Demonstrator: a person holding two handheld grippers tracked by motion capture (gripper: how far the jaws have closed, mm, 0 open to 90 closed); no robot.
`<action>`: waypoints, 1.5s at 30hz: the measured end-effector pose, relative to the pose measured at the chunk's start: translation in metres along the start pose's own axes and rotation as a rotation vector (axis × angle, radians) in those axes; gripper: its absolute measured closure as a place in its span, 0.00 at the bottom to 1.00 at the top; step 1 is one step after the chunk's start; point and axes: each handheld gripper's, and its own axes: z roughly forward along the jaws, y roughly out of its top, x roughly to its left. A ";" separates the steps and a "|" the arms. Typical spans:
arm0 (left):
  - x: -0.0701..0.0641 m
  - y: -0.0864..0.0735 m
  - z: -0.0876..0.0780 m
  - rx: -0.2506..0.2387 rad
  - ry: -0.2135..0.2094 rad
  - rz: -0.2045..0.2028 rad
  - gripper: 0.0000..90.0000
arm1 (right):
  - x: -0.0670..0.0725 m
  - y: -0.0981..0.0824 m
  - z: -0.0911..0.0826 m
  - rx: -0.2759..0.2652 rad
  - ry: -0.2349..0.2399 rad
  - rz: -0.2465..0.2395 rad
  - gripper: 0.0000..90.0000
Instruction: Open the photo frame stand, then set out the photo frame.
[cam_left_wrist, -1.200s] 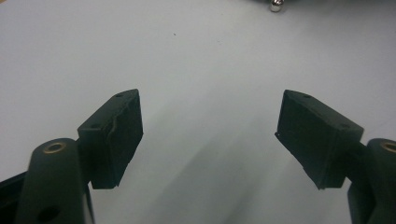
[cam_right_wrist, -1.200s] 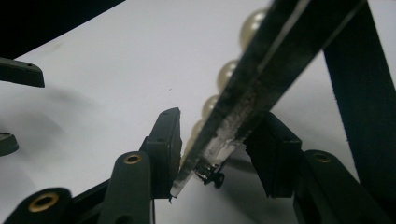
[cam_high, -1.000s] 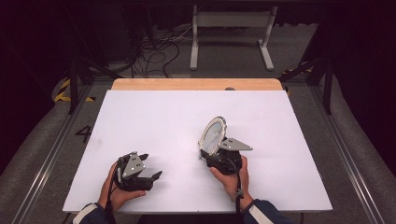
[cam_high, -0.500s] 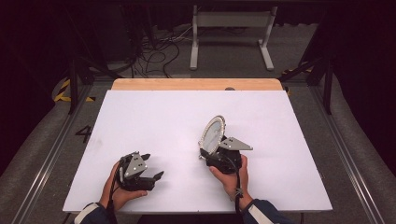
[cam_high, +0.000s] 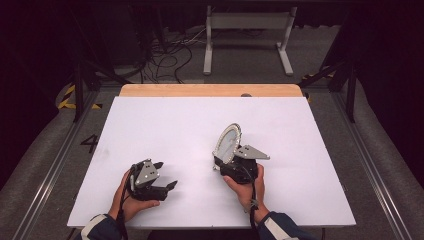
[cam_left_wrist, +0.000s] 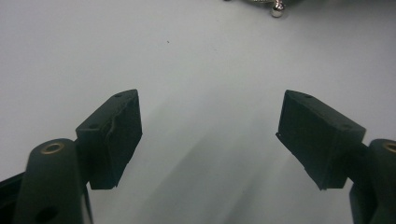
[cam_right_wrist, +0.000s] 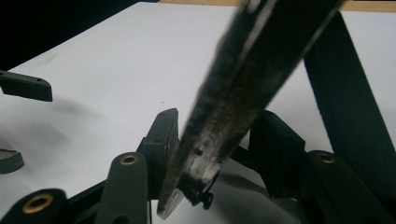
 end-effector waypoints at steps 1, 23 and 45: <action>0.000 0.000 -0.001 0.000 0.000 0.001 0.25 | 0.000 0.000 0.000 0.002 0.000 -0.004 0.60; 0.004 0.009 0.007 0.001 -0.022 -0.008 0.24 | -0.010 -0.003 -0.015 0.054 0.074 -0.005 0.78; 0.000 0.030 0.032 0.017 -0.071 0.013 0.23 | -0.030 0.006 -0.017 0.146 0.211 -0.008 0.87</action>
